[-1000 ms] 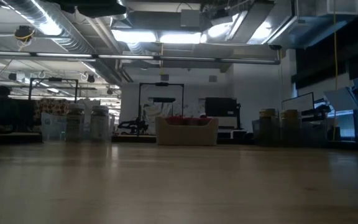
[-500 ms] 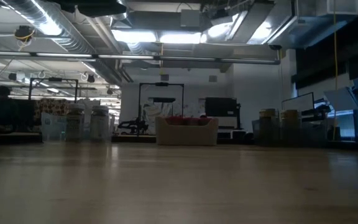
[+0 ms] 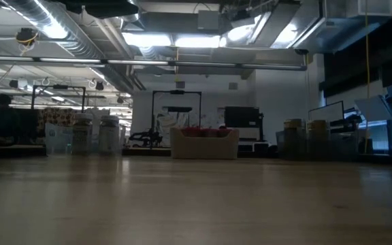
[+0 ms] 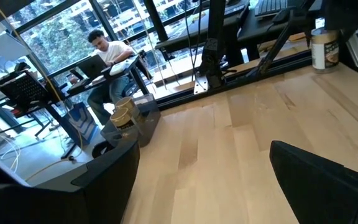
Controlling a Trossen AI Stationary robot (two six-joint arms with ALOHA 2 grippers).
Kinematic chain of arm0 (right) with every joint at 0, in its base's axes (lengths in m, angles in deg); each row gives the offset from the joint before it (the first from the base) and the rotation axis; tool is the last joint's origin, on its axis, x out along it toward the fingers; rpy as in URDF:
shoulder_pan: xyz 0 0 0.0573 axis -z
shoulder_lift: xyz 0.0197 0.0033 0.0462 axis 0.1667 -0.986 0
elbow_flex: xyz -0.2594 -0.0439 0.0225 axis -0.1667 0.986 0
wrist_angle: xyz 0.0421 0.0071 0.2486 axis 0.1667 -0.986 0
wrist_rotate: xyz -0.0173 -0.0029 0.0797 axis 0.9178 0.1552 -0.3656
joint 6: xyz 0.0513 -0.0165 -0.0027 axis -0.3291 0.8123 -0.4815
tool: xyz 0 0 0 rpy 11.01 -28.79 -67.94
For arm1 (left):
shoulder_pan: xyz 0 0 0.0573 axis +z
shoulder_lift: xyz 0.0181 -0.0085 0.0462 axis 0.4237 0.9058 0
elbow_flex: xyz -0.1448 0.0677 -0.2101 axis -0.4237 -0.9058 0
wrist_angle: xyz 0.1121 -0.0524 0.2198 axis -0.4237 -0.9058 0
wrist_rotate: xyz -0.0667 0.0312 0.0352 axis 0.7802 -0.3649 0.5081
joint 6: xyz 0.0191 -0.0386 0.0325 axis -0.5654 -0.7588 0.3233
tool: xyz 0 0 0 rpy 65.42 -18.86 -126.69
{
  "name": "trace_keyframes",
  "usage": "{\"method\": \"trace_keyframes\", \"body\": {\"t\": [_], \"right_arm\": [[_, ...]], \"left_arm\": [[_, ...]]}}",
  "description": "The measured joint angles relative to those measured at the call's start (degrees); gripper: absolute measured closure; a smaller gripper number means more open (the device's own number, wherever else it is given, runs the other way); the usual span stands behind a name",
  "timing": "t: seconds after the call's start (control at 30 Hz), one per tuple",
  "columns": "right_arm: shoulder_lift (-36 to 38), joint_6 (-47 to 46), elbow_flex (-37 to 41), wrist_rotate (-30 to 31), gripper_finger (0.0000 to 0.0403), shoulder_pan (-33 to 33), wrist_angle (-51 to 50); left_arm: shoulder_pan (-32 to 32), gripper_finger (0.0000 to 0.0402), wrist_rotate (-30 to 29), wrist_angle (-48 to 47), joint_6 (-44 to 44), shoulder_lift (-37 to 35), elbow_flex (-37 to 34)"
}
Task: Sort spices by type
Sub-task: Put the gold seasoning bottle into the black bin
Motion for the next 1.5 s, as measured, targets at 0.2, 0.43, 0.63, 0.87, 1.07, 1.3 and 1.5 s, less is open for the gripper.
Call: {"method": "trace_keyframes", "body": {"t": [0.2, 0.43, 0.63, 0.87, 1.07, 1.3, 1.5], "right_arm": [[0.00, -4.65, 4.05, -4.61, 0.0047, 0.02, 5.39], [0.00, -5.11, 4.24, -3.52, 0.0047, 0.46, 9.10], [0.00, -6.91, 4.24, -3.47, 0.0047, 0.41, 8.99], [0.00, -9.08, 4.26, -2.63, 0.0071, 0.39, 8.94], [0.00, -9.13, 4.24, -2.63, 0.0116, 0.39, 7.71], [0.00, -9.39, 4.25, -2.58, 0.0110, 0.71, 6.85], [0.00, -10.49, 4.19, 2.09, 0.0101, 3.34, 6.82]], "left_arm": [[0.00, 0.0054, 0.00, 0.01, -0.17, -0.04, 0.00], [0.00, 0.0054, 0.00, 0.02, -0.17, -0.04, 0.00], [0.00, 0.0054, 0.01, 1.19, -0.19, -0.04, 0.00], [0.00, 0.0054, 0.02, 1.21, -0.36, -0.04, 0.00], [0.00, 0.0054, 0.02, 1.20, -0.41, -0.04, 0.00], [0.00, 0.0054, 0.01, 1.21, -0.41, -0.04, 0.00], [0.00, 0.0054, 0.02, 1.22, -0.32, -0.04, 0.00]]}}
